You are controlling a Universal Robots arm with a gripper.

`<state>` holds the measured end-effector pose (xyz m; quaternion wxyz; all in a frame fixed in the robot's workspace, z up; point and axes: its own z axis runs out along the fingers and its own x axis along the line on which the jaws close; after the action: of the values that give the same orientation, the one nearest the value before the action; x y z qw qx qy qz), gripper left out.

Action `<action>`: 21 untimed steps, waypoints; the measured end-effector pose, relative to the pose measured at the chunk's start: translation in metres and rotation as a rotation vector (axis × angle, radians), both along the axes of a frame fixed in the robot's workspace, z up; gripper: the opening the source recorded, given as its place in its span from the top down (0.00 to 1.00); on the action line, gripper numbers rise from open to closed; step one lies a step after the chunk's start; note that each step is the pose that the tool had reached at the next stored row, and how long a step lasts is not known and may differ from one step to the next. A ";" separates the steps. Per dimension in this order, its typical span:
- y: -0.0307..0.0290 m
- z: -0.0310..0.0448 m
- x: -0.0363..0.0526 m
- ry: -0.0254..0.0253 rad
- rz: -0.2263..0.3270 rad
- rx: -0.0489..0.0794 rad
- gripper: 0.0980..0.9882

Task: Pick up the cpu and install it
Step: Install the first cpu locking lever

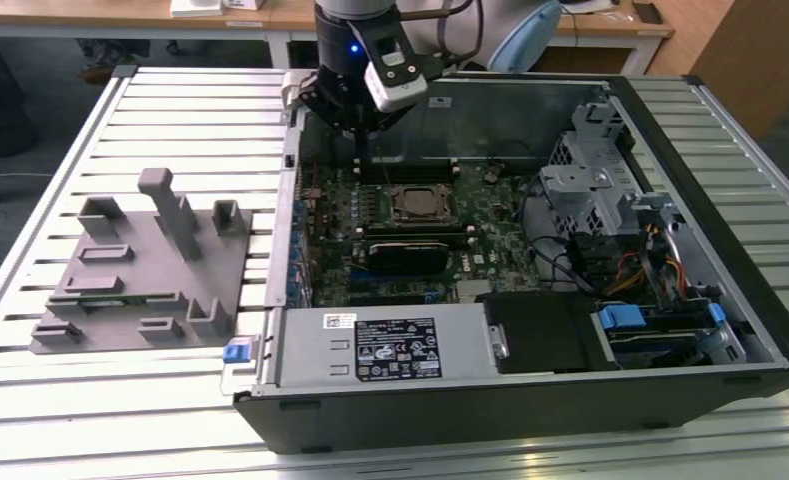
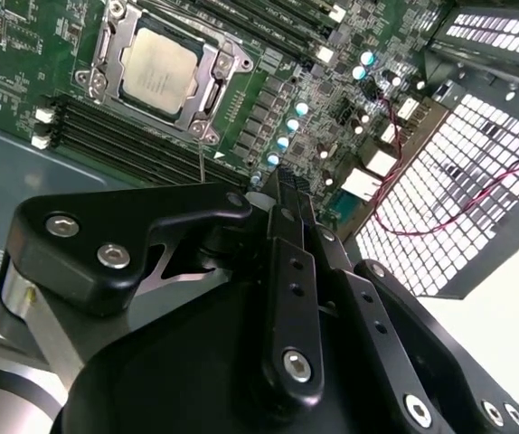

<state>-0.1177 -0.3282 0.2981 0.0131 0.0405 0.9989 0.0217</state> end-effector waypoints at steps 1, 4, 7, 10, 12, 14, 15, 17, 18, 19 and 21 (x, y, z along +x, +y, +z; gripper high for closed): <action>0.0006 -0.0006 0.0000 0.0000 0.000 0.000 0.99; 0.0017 -0.0030 0.0000 -0.0002 0.000 0.000 0.99; 0.0032 -0.0082 0.0000 0.0001 0.000 0.000 0.99; 0.0044 -0.0102 0.0000 -0.0001 0.000 0.000 0.99; 0.0051 -0.0111 0.0000 -0.0002 0.000 0.000 0.99; 0.0052 -0.0112 0.0000 0.0000 0.000 0.000 0.99; 0.0052 -0.0112 0.0000 0.0001 0.000 0.000 0.99; 0.0054 -0.0118 0.0001 0.0000 0.000 0.000 0.99; 0.0055 -0.0121 0.0000 0.0000 0.000 0.000 0.99; 0.0056 -0.0127 0.0000 0.0000 0.000 0.000 0.99; 0.0058 -0.0140 0.0000 -0.0001 0.000 0.000 0.99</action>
<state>-0.1177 -0.3224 0.2841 0.0132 0.0405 0.9989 0.0218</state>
